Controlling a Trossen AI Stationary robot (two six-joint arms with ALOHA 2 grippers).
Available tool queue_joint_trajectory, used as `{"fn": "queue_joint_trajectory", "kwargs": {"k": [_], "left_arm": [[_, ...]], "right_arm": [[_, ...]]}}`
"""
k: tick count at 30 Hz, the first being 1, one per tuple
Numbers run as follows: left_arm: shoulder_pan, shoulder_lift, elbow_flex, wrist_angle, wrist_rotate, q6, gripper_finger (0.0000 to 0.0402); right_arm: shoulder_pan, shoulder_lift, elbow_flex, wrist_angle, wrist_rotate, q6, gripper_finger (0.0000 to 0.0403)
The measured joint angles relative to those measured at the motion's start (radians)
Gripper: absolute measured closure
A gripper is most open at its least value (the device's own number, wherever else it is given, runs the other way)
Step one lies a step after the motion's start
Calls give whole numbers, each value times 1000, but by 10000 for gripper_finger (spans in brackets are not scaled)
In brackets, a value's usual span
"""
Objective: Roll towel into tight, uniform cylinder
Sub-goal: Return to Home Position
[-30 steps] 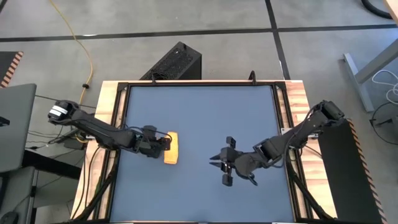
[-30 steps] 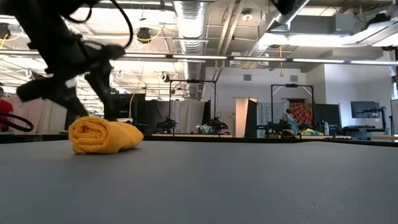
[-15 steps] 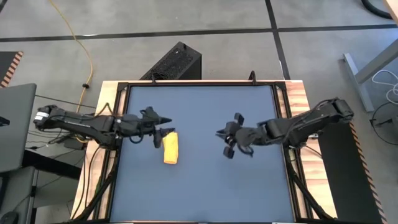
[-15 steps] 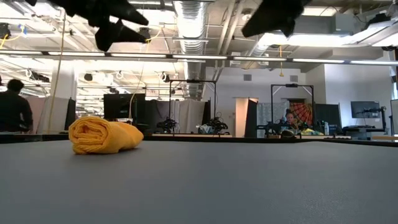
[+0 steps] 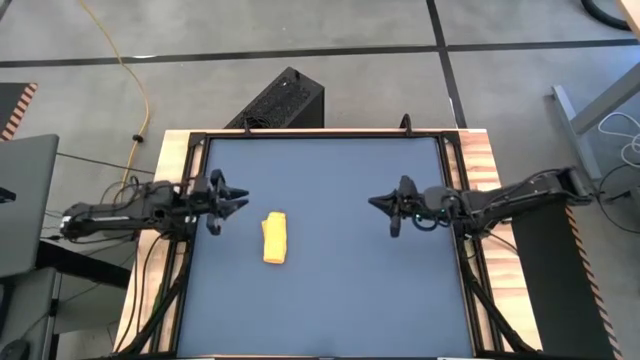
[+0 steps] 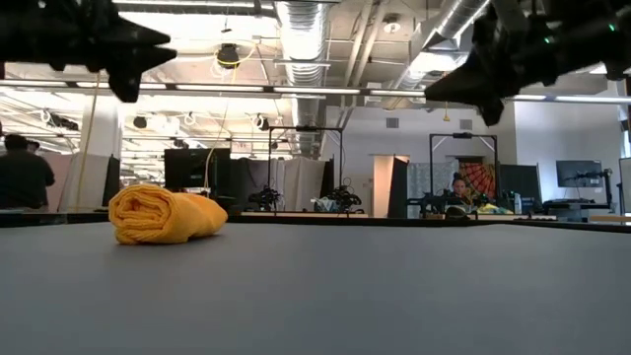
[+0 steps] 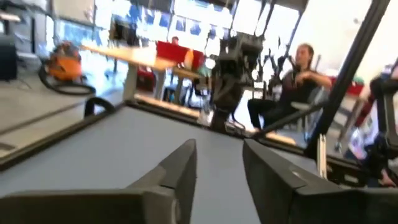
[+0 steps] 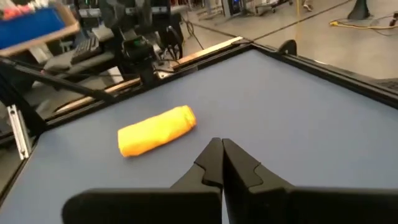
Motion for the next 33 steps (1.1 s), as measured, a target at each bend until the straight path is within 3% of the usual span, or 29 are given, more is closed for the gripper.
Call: {"fn": "queue_joint_trajectory", "kwargs": {"k": [9,19,26,33], "left_arm": [[0,-225,-127,-20,-2,26,360],[0,-215,-141,-97,1,70,400],[0,-215,-141,-190,-1,75,401],[0,-215,-171,-171,11,70,401]], "right_arm": [[-51,-58,-186,144,1,45,375],[-56,-59,-376,404,1,44,382],[-57,-173,-384,178,3,47,383],[-63,-429,-384,-108,5,40,382]]}}
